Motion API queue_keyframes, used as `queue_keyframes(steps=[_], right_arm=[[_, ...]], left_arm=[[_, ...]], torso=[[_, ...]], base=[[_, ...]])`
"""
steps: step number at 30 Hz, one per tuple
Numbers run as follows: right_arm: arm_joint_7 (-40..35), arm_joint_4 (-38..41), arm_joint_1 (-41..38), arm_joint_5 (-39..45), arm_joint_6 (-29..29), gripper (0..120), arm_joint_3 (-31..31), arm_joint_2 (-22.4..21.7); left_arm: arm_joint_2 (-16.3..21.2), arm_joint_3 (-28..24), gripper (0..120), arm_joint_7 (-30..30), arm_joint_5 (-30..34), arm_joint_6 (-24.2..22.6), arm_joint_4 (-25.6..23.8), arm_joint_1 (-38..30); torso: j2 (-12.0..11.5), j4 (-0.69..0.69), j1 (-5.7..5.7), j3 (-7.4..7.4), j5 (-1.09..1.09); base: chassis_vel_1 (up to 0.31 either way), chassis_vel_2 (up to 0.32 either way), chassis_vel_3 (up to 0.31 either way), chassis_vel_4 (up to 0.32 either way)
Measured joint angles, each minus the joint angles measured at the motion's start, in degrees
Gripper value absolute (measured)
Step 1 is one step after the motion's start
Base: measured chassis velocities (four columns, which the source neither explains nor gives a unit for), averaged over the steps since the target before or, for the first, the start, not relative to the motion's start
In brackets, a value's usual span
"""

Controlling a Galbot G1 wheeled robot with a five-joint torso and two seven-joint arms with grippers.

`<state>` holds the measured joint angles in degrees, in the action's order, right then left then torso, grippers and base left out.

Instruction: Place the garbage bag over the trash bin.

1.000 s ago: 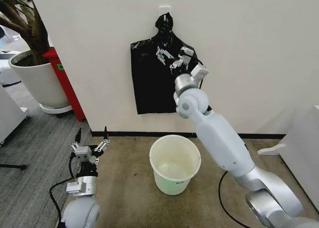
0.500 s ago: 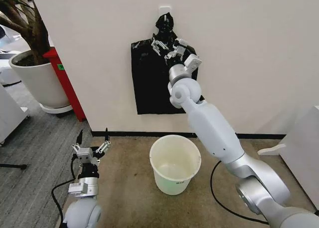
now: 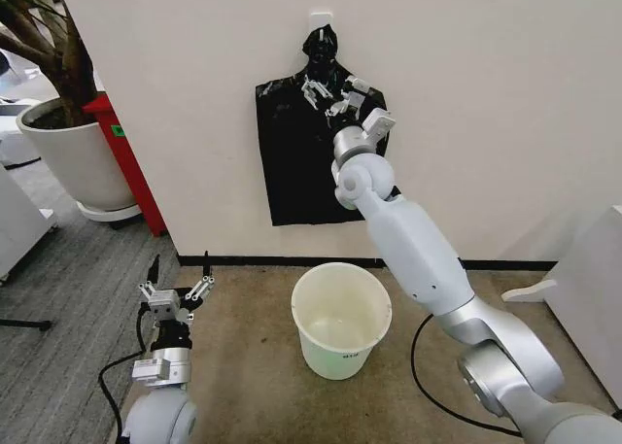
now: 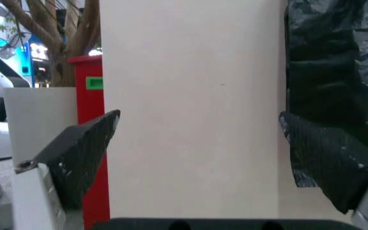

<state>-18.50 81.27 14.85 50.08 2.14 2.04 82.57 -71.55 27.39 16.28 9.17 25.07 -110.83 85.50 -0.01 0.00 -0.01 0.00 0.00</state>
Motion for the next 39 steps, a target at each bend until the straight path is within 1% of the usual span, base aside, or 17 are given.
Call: queue_keyframes(steps=[2,3,8,9,10,11,14,17,18,20,21,26,36,37,38,39], right_arm=[[-0.04,-0.05,0.00,-0.22,0.10,64,0.00,0.42],[-0.04,-0.05,0.00,-0.22,0.10,64,0.00,0.42],[-0.50,0.06,0.60,-0.92,0.24,42,0.01,1.38],[-0.65,0.23,0.78,-1.05,0.25,39,0.07,1.40],[-0.65,0.23,0.78,-1.05,0.25,39,0.07,1.40],[-0.94,0.55,1.02,-1.12,0.25,34,0.16,1.39],[-1.56,1.59,1.60,-1.16,0.25,22,0.40,1.05],[-1.94,2.24,1.90,-1.16,0.22,11,0.50,0.47],[-1.94,2.24,1.90,-1.16,0.22,11,0.50,0.47],[-2.14,2.75,1.91,-1.16,0.10,3,0.52,-0.13],[-2.22,2.92,1.84,-1.18,0.04,0,0.56,-0.60],[-2.38,3.13,1.61,-1.24,-0.03,0,0.67,-1.38],[-3.03,3.83,3.06,-2.71,-0.54,0,0.91,-0.90],[-3.07,3.94,3.20,-2.75,-0.63,1,0.91,-0.85],[-3.07,4.07,3.32,-2.78,-0.68,5,0.91,-0.83],[-3.07,4.07,3.32,-2.78,-0.68,5,0.91,-0.83]], left_arm=[[-0.10,-0.01,98,0.03,-0.05,0.05,0.11,-0.04],[-0.10,-0.01,98,0.03,-0.05,0.05,0.11,-0.04],[-0.15,-0.16,98,0.09,-0.14,0.12,0.26,-0.09],[-0.10,-0.16,98,0.10,-0.15,0.16,0.31,-0.08],[-0.10,-0.16,98,0.10,-0.15,0.16,0.31,-0.08],[-0.03,-0.14,98,0.11,-0.16,0.18,0.32,-0.04],[0.18,-0.10,98,0.14,-0.16,0.20,0.33,0.03],[0.26,-0.11,98,0.15,-0.17,0.20,0.33,0.02],[0.26,-0.11,98,0.15,-0.17,0.20,0.33,0.02],[0.27,-0.20,98,0.15,-0.20,0.20,0.33,-0.01],[0.25,-0.28,98,0.14,-0.26,0.20,0.33,-0.01],[0.13,-0.39,98,0.13,-0.39,0.20,0.33,0.02],[0.08,-0.12,98,0.11,-0.46,0.19,0.38,-0.02],[0.10,-0.09,98,0.11,-0.46,0.19,0.38,-0.01],[0.11,-0.07,98,0.11,-0.46,0.19,0.37,-0.01],[0.11,-0.07,98,0.11,-0.46,0.19,0.37,-0.01]], torso=[[0.00,0.00,0.00,0.00,-0.01],[0.00,0.00,0.00,0.00,-0.01],[0.00,0.01,0.00,0.00,-0.01],[0.00,0.01,0.00,0.00,-0.01],[0.00,0.01,0.00,0.00,-0.01],[0.00,0.00,0.00,0.00,-0.01],[0.00,0.01,0.00,0.00,-0.01],[0.00,0.00,0.00,0.00,0.00],[0.00,0.00,0.00,0.00,0.00],[0.00,0.00,0.00,0.00,0.00],[0.00,0.00,0.00,0.00,0.00],[0.00,-0.01,0.00,0.00,0.00],[0.00,0.00,0.00,0.00,0.00],[0.00,0.00,0.00,0.00,0.00],[0.00,0.00,0.00,0.00,0.00],[0.00,0.00,0.00,0.00,0.00]], base=[[0.000,0.000,0.000,0.000],[0.000,0.000,0.000,0.000],[0.000,0.000,0.000,0.000],[0.000,0.000,0.000,0.000],[0.000,0.000,0.000,0.000],[0.000,0.000,0.000,0.000],[0.000,0.000,0.000,0.000],[0.000,0.000,0.000,0.000],[0.000,0.000,0.000,0.000],[0.000,0.000,0.000,0.000],[0.000,0.000,0.000,0.000],[0.000,0.000,0.000,0.000],[0.000,0.000,0.000,0.000],[0.000,0.000,0.000,0.000],[0.000,0.000,0.000,0.000],[0.000,0.000,0.000,0.000]])
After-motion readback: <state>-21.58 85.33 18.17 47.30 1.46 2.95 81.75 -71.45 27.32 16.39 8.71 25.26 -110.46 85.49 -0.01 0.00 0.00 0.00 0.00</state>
